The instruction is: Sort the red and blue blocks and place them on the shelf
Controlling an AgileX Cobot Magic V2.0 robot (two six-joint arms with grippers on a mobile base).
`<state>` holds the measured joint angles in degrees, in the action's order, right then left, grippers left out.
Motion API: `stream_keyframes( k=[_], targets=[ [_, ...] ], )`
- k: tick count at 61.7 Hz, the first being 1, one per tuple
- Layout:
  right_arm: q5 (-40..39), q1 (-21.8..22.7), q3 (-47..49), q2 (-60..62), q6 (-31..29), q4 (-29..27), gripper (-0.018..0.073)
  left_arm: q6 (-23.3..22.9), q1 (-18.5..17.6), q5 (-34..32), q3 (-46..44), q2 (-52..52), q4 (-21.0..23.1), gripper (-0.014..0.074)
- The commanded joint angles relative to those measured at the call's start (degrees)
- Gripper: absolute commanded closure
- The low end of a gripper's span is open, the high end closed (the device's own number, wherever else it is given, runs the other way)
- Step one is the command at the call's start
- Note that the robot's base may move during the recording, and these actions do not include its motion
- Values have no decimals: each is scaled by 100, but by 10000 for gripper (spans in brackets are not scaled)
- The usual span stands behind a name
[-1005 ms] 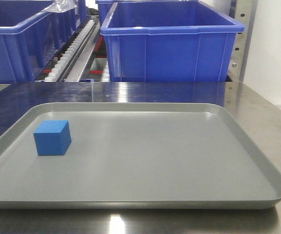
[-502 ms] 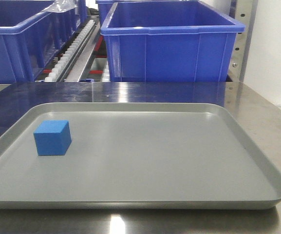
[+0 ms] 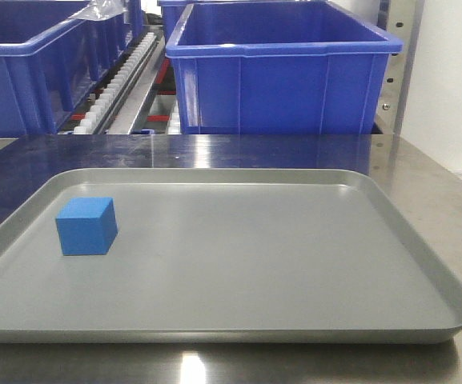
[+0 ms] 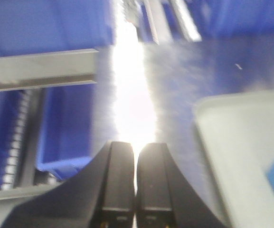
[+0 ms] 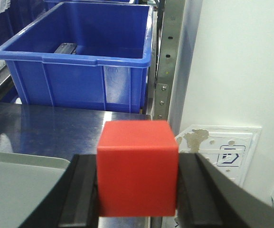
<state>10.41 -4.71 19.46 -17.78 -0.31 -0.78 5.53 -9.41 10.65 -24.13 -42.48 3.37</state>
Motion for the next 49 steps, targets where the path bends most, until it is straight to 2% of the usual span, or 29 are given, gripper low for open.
stream_keyframes(
  k=[1, 19, 25, 31, 43, 49],
  targets=[
    [-500, 35, 163, -19, -34, 36, 438, -51, -350, -112, -485, -417, -28, 475],
    [-500, 35, 163, -19, -34, 36, 438, -146, -1615, 1065, -1795, -1858, -17, 475],
    [-500, 35, 163, -19, -34, 36, 438, -1075, -1792, 1209, -2193, -2325, -24, 460],
    [-500, 35, 163, -19, -34, 36, 438, -1952, -1927, 1506, -2616, -2726, -213, 347],
    [-500, 35, 163, -19, -34, 36, 438, -3408, -2345, 2912, -3555, -3555, -885, -22],
    [-500, 35, 163, -19, -34, 36, 438, -3697, -2470, 3553, -4020, -3960, -916, -76]
  ],
)
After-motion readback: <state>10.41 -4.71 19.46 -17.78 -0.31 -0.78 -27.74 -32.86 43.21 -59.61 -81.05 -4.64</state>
